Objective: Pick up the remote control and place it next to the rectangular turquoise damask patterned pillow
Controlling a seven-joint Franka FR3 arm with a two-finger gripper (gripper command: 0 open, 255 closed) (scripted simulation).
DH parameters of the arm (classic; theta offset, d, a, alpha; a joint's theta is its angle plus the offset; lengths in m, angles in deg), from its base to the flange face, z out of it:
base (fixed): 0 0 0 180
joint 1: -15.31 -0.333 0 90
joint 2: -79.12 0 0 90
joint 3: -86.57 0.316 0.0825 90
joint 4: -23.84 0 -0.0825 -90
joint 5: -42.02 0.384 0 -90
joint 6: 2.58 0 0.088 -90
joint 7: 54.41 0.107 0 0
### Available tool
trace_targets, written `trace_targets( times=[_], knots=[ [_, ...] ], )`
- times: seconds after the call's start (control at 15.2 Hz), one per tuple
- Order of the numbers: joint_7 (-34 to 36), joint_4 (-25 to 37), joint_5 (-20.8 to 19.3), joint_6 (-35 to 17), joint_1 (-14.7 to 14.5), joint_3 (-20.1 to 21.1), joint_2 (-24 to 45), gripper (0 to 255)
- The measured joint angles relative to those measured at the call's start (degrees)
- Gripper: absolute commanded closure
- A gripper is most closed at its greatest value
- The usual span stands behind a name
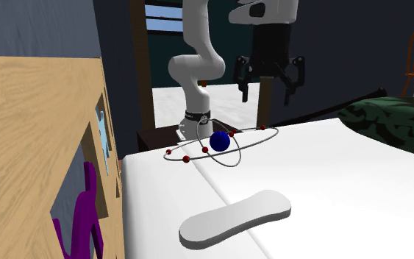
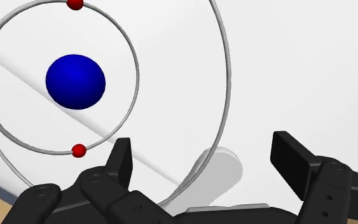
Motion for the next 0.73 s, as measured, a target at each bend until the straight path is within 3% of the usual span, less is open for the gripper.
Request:
trace_targets(
  times=[0.73],
  knots=[
    [14.37,13.46,1.09,-7.89,3.6,-3.89,20.5,0]
  ],
)
